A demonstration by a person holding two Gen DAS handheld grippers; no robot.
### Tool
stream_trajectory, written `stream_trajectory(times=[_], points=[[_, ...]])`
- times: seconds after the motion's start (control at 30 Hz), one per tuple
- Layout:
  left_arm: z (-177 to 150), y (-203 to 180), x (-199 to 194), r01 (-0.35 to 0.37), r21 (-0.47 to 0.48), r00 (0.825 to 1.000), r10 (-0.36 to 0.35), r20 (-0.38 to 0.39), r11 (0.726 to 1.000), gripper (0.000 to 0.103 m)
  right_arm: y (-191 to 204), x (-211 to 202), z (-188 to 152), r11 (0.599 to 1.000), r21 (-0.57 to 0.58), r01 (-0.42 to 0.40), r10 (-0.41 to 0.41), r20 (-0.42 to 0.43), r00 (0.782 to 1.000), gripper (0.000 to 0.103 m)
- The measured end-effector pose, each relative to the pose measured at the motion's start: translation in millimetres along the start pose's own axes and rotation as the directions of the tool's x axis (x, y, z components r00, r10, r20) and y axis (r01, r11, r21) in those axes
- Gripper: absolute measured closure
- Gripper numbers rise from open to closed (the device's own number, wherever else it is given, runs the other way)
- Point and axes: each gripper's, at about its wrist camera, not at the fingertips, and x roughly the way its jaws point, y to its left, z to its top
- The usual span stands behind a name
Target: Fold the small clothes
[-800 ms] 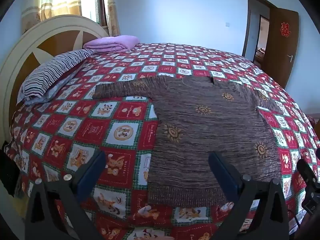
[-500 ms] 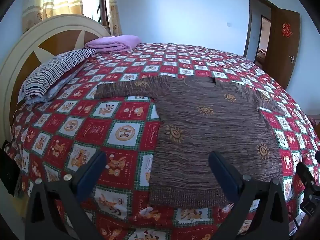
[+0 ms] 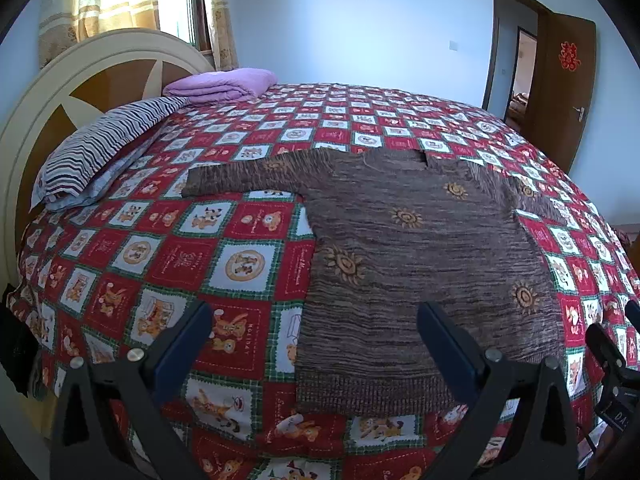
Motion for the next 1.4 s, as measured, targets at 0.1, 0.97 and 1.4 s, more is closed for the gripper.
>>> stream_trajectory(times=[0.1, 0.97, 1.4], points=[[-0.8, 0.0, 0.5, 0.0, -0.001, 1.0, 0.0, 0.0, 1.0, 0.0, -2.5, 0.3, 0.1, 1.0, 0.006, 0.001, -0.001, 0.0, 1.0, 0.001], [-1.1, -3.2, 2.2, 0.003, 0.006, 1.0, -0.003, 0.0, 1.0, 0.0, -6.8, 5.6, -0.7, 1.0, 0.009, 0.005, -0.005, -0.01, 1.0, 0.001], [-0.9, -4.3, 2.1, 0.002, 0.006, 1.0, -0.002, 0.0, 1.0, 0.0, -7.6, 8.2, -2.6, 1.0, 0.009, 0.004, -0.003, -0.016, 1.0, 0.001]])
